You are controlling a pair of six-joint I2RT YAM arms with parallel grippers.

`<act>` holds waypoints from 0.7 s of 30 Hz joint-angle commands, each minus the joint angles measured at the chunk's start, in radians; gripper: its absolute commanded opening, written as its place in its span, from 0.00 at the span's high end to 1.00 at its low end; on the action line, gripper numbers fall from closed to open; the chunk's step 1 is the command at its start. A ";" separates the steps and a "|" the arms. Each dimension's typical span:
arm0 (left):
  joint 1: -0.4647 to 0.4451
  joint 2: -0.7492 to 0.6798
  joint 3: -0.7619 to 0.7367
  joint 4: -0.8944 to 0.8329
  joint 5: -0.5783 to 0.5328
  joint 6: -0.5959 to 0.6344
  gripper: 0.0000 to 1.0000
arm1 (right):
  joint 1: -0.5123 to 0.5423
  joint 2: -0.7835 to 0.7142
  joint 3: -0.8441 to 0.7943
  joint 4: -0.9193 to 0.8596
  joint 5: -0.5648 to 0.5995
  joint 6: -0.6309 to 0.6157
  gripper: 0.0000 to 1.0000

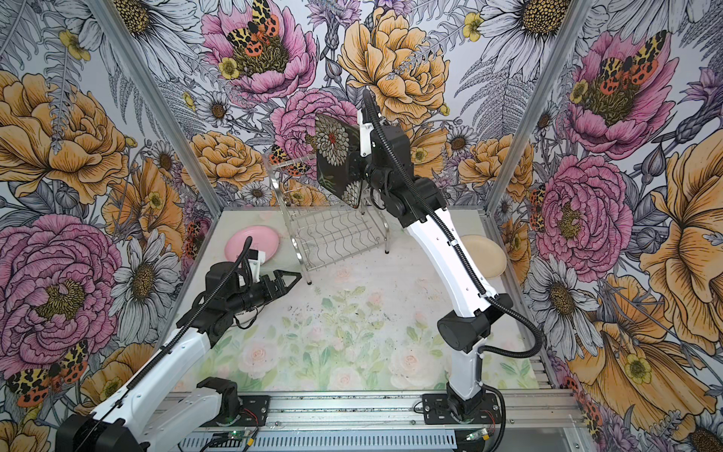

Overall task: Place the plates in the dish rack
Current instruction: 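Lower the dark floral plate into the rack slot beside the other plates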

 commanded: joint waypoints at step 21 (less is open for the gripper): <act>0.007 -0.014 -0.012 -0.011 -0.064 0.009 0.01 | 0.032 0.236 0.176 0.474 0.232 -0.195 1.00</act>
